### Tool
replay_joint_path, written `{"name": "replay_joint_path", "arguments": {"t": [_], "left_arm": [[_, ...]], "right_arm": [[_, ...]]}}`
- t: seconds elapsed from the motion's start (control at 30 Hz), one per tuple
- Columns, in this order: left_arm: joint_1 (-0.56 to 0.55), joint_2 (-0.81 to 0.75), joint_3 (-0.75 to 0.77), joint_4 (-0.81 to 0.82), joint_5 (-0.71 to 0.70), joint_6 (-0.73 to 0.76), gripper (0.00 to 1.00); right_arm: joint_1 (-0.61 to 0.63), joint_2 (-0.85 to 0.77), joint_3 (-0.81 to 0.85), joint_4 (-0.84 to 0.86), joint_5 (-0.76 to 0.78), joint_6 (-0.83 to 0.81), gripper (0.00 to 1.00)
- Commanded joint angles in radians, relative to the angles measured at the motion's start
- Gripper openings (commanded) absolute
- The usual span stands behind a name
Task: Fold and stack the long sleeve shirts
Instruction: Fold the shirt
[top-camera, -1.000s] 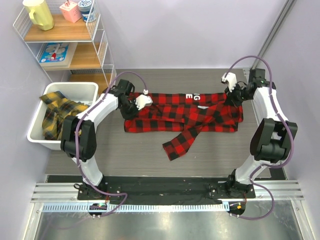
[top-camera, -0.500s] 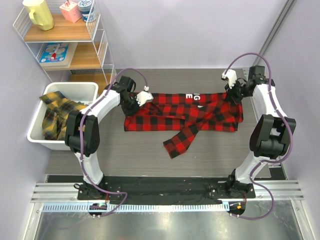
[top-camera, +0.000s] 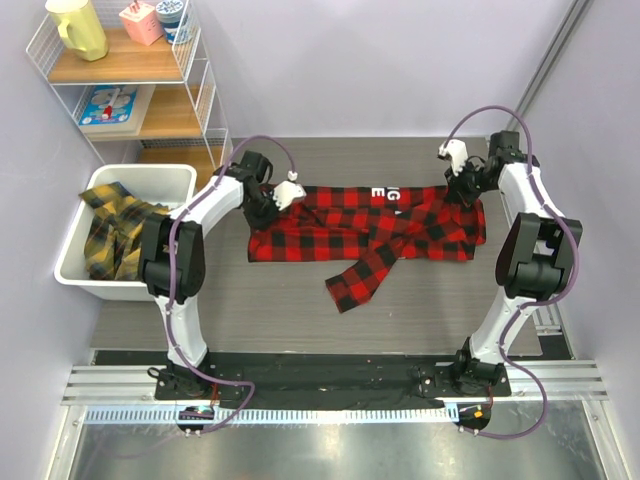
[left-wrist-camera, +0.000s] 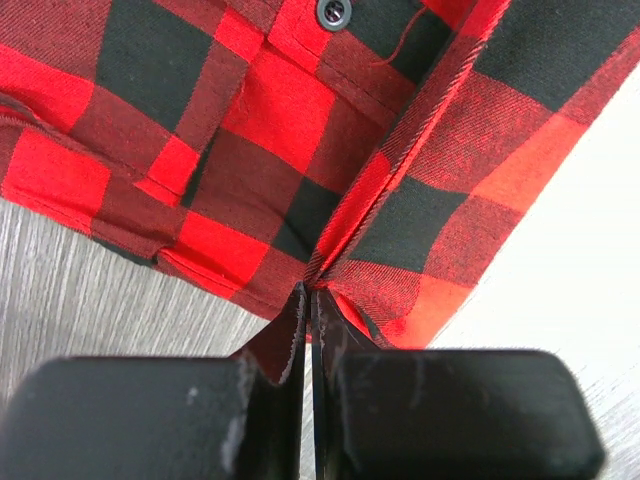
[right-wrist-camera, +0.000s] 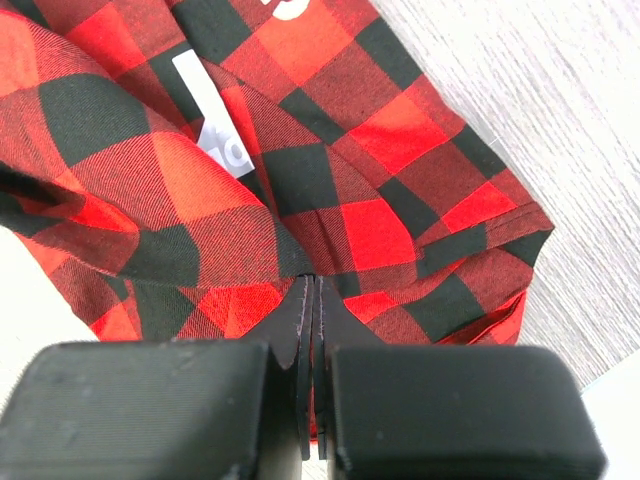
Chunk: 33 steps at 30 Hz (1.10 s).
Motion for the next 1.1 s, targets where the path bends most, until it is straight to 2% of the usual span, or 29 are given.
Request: {"name": "replay_joint_path", "arguments": {"t": [0.0, 0.1, 0.13, 0.2, 0.23, 0.27, 0.33, 0.37, 0.47, 0.53, 0.6, 0.73, 1.07], "left_arm": [[0.009, 0.022, 0.05, 0.001, -0.012, -0.018, 0.0], [0.012, 0.044, 0.049, 0.019, -0.029, -0.037, 0.0], [0.014, 0.052, 0.055, 0.019, -0.041, -0.057, 0.01], [0.025, 0.077, 0.084, 0.01, -0.035, -0.098, 0.03], [0.041, 0.081, 0.093, 0.01, -0.024, -0.154, 0.09], [0.052, 0.083, 0.098, 0.009, -0.012, -0.179, 0.14], [0.087, 0.075, 0.104, -0.01, 0.011, -0.219, 0.28], [0.1, 0.068, 0.101, -0.017, 0.054, -0.25, 0.31], [0.137, 0.006, 0.059, -0.033, 0.132, -0.291, 0.43], [0.137, -0.03, 0.03, -0.047, 0.151, -0.293, 0.49], [0.137, -0.044, 0.015, -0.068, 0.177, -0.298, 0.54], [0.137, -0.069, -0.045, -0.079, 0.192, -0.315, 0.57], [0.137, -0.035, -0.117, -0.088, 0.163, -0.324, 0.58]], "right_arm": [[0.006, 0.0, 0.024, -0.013, 0.025, -0.039, 0.01], [0.008, 0.018, 0.026, 0.006, 0.062, -0.005, 0.06], [0.01, 0.044, 0.038, 0.016, 0.086, 0.018, 0.13], [0.006, 0.076, 0.114, 0.01, 0.118, 0.125, 0.21], [0.002, 0.095, 0.15, -0.031, 0.126, 0.159, 0.25], [-0.016, 0.122, 0.227, -0.065, 0.119, 0.187, 0.42], [-0.042, 0.155, 0.311, -0.194, 0.099, 0.251, 0.54], [-0.071, 0.181, 0.382, -0.245, 0.071, 0.263, 0.57], [-0.134, 0.201, 0.432, -0.446, 0.01, 0.25, 0.59], [-0.155, 0.201, 0.408, -0.553, -0.001, 0.216, 0.58], [-0.167, 0.189, 0.342, -0.59, -0.001, 0.172, 0.56], [-0.165, 0.175, 0.203, -0.531, 0.03, 0.184, 0.56], [-0.145, 0.245, 0.115, -0.446, 0.135, 0.219, 0.52]]}}
